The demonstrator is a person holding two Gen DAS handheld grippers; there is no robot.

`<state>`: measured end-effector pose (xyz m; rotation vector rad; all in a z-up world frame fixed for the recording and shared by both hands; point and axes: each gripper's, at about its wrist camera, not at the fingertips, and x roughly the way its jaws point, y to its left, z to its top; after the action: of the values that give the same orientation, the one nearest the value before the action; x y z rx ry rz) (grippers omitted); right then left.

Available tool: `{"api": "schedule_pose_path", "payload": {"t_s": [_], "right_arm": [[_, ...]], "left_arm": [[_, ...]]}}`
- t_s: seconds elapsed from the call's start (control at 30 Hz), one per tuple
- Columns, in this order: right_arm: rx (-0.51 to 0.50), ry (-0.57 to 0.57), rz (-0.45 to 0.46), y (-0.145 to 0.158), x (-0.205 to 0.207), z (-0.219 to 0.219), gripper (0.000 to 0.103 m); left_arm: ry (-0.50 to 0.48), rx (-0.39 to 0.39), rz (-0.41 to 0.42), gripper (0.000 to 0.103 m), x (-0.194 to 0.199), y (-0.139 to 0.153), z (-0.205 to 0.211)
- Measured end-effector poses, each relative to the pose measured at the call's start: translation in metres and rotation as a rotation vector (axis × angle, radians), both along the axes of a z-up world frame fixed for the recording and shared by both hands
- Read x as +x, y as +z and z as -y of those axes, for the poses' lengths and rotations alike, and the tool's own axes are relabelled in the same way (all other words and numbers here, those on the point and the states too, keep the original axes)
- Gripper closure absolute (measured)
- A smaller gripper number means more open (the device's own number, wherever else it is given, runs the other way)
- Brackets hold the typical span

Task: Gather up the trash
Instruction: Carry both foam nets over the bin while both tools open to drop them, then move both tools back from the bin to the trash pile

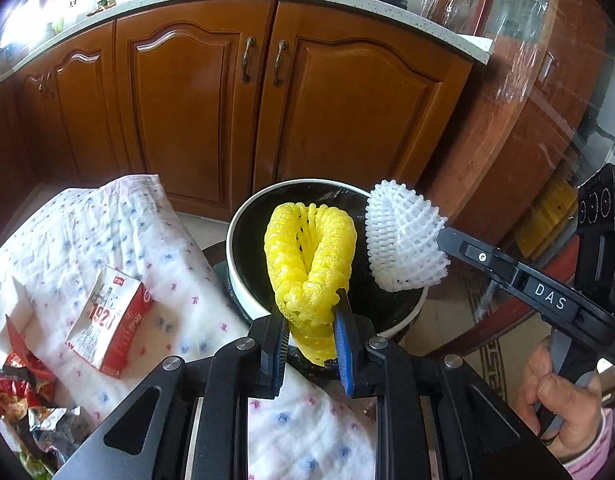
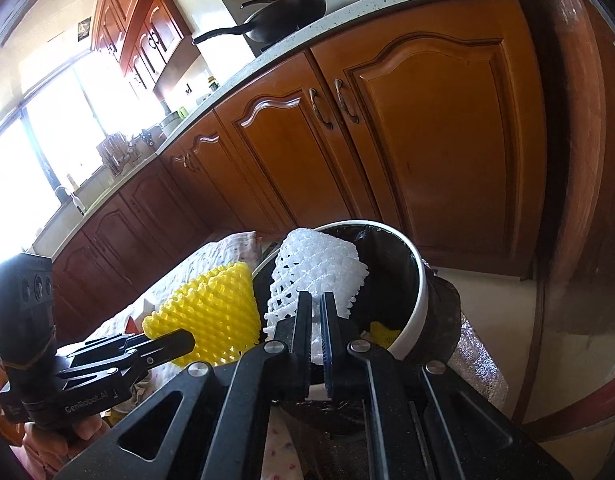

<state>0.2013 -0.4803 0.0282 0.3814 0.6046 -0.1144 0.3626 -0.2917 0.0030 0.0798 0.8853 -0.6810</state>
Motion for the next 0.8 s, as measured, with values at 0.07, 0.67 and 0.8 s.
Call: {"api": "schedule_pose_path", "payload": {"t_s": [0.07,0.67,0.8], "right_arm": [[-0.005,0.001,-0.014,-0.001,0.006,0.005,0.099],[0.013,-0.001,-0.127,-0.024,0.043,0.025,0.082],[0.029,-0.009,-0.104,-0.024,0.038,0.027,0.053]], "left_arm": [[-0.003,0.006,-0.027,0.083,0.011,-0.005,0.008],[0.006,0.066,-0.072,0.051,0.042,-0.025,0.045],[0.025,0.046,-0.071,0.048,0.039,-0.024,0.037]]}}
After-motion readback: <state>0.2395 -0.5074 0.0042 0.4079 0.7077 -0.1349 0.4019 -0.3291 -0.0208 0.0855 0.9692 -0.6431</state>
